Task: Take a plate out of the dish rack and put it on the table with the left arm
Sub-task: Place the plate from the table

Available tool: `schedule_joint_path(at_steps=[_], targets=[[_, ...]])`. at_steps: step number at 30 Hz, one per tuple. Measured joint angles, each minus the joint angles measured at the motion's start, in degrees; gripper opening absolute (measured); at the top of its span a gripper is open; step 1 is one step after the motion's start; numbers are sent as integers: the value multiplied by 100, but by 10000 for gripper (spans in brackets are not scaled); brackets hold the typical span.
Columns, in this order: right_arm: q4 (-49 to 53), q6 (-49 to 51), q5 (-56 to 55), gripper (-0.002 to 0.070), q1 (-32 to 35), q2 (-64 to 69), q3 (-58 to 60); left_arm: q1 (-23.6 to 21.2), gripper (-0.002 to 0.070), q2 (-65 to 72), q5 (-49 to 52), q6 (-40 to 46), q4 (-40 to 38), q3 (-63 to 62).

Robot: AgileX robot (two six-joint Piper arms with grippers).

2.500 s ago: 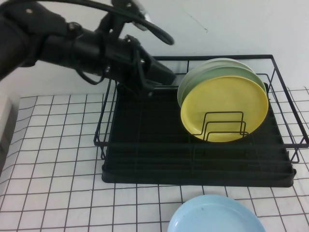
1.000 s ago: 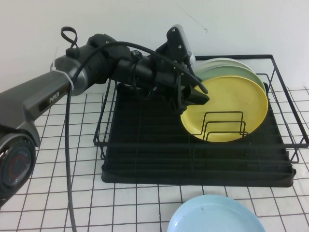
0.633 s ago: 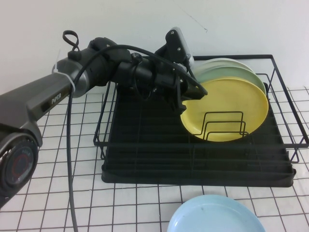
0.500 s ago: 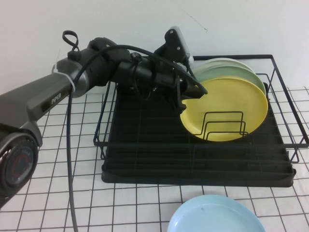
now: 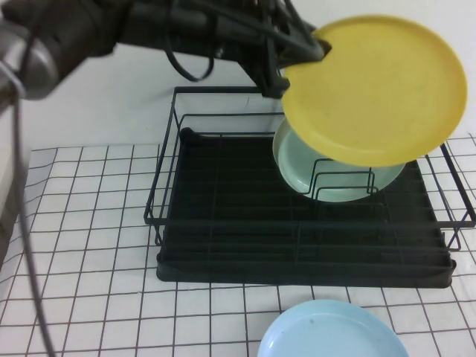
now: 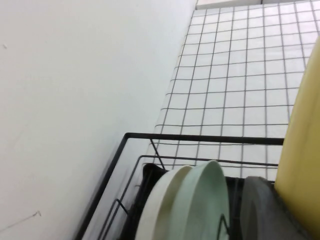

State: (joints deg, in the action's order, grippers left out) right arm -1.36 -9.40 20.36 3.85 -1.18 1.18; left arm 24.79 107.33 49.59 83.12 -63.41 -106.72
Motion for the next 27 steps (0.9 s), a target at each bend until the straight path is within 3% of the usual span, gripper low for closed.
schedule_joint_path(at_steps=[4,9,17,21,27], targets=[[0,0,0,-1,0,0,0,0,65,-522,433,-1381,635,0],[0,0,0,-1,0,0,0,50,65,-918,1692,-3194,1460,0],[0,0,0,-1,0,0,0,1149,65,-943,2066,-4257,3101,614],[0,0,0,-1,0,0,0,1514,65,-931,2035,-4392,3045,1241],[0,0,0,-1,0,0,0,1539,65,-931,1287,-4475,3017,2173]])
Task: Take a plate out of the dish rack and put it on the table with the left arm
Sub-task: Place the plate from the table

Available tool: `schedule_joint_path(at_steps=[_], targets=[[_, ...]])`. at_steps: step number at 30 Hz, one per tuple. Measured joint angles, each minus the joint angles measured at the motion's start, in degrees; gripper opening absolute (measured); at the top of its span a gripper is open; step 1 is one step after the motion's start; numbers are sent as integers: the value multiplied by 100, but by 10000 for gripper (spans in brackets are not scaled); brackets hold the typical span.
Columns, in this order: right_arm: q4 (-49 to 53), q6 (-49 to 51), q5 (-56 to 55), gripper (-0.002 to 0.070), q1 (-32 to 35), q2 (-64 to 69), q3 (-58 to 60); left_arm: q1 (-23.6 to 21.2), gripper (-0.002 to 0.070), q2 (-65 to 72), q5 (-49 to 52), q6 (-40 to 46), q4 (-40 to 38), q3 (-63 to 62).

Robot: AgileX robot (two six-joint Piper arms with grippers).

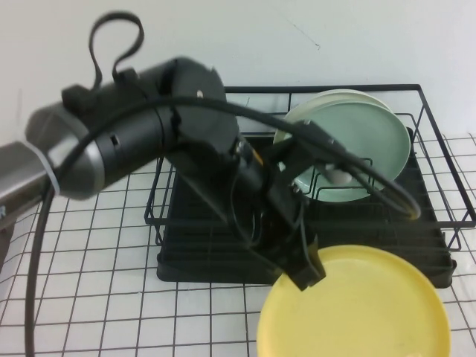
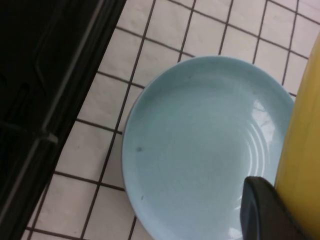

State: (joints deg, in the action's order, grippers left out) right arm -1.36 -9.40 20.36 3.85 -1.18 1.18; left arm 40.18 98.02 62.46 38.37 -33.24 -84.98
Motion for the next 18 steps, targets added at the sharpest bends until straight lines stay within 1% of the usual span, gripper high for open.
schedule_joint_path(at_steps=[7,16,18], targets=[[0,0,0,-1,0,0,0,0,65,86,-687,4,-82,751],[0,0,0,-1,0,0,0,0,65,544,-999,4,-148,849],[0,0,0,-1,0,0,0,0,76,594,-999,4,-174,849]])
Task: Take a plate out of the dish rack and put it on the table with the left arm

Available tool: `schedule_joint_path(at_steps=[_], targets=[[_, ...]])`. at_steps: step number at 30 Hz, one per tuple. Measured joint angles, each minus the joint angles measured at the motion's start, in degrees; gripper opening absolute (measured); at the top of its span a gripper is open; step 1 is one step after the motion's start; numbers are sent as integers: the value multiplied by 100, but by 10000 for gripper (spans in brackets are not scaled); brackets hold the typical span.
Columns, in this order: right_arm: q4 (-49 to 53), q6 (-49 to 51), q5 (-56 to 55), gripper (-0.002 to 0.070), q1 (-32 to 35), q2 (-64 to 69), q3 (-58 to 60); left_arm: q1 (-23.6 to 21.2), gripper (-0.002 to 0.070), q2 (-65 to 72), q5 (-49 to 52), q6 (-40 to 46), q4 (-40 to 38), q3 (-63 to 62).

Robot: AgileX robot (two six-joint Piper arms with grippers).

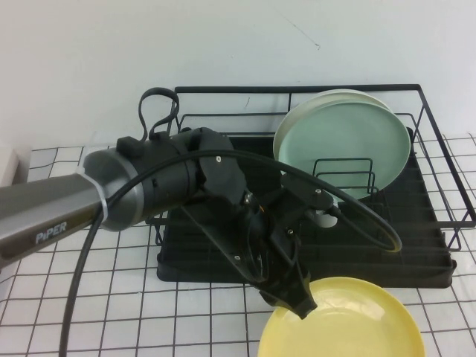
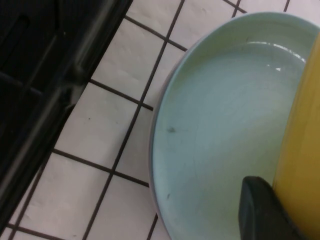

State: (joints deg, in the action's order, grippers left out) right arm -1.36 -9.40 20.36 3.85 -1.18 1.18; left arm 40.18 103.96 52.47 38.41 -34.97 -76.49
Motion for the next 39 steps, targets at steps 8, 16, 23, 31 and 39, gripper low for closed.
schedule_joint_path(at_steps=[8,16,23,31,39], targets=[[0,0,0,-1,0,0,0,0,410,22,-32,51,26,0],[0,0,0,-1,0,0,0,0,591,-134,-156,79,443,0],[0,0,0,-1,0,0,0,0,298,-774,-136,-74,515,0],[0,0,0,-1,0,0,0,0,11,-1569,-233,-99,385,64],[0,0,0,-1,0,0,0,0,1,-3247,-1554,-75,302,1271]])
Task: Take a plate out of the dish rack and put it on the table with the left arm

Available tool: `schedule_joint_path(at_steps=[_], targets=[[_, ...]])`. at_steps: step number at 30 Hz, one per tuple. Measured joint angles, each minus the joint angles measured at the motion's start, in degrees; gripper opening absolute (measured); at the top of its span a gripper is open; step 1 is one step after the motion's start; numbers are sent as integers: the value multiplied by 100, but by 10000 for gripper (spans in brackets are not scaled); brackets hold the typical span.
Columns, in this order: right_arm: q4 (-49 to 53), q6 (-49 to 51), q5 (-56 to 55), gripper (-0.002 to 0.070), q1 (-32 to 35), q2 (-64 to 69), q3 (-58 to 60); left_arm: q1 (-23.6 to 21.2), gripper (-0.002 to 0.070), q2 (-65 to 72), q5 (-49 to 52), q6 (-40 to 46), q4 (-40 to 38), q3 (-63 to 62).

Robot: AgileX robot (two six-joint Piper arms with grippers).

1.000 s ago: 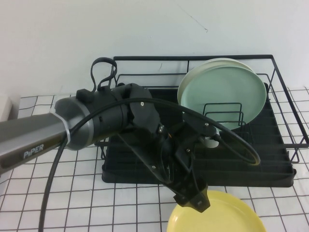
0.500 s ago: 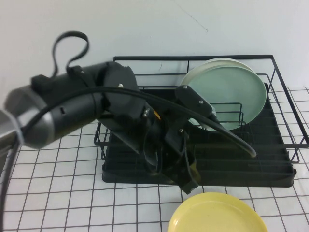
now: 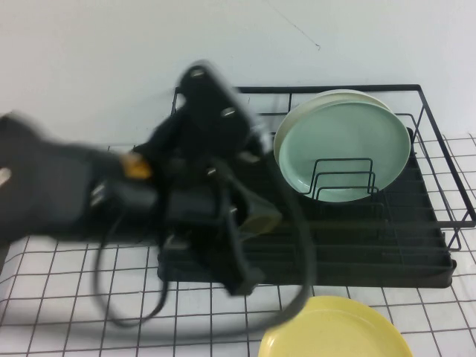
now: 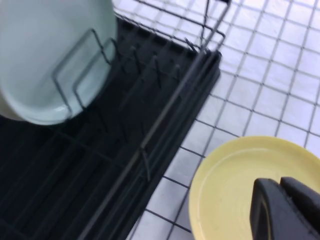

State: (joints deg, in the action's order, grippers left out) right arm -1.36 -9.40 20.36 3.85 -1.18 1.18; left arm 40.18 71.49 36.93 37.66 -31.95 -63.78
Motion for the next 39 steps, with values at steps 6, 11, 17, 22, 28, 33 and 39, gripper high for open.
schedule_joint_path(at_steps=[6,11,17,22,28,33,39], targets=[[0,0,0,-1,0,0,0,0,0,-1519,-1217,10,-40,1604],[0,0,0,-1,0,0,0,0,-1,-2764,-1974,-16,-85,2907],[0,0,0,-1,0,0,0,0,-1,-3697,-2042,-94,-153,3933],[0,0,0,-1,0,0,0,0,-1,-4035,-1981,-70,-220,4246],[0,0,0,-1,0,0,0,0,-2,-4098,-2502,123,-236,4699],[0,0,0,-1,0,0,0,0,-2,-4650,-3913,82,-186,5532],[0,0,0,-1,0,0,0,-402,-2,-5624,-4285,-784,939,6143]])
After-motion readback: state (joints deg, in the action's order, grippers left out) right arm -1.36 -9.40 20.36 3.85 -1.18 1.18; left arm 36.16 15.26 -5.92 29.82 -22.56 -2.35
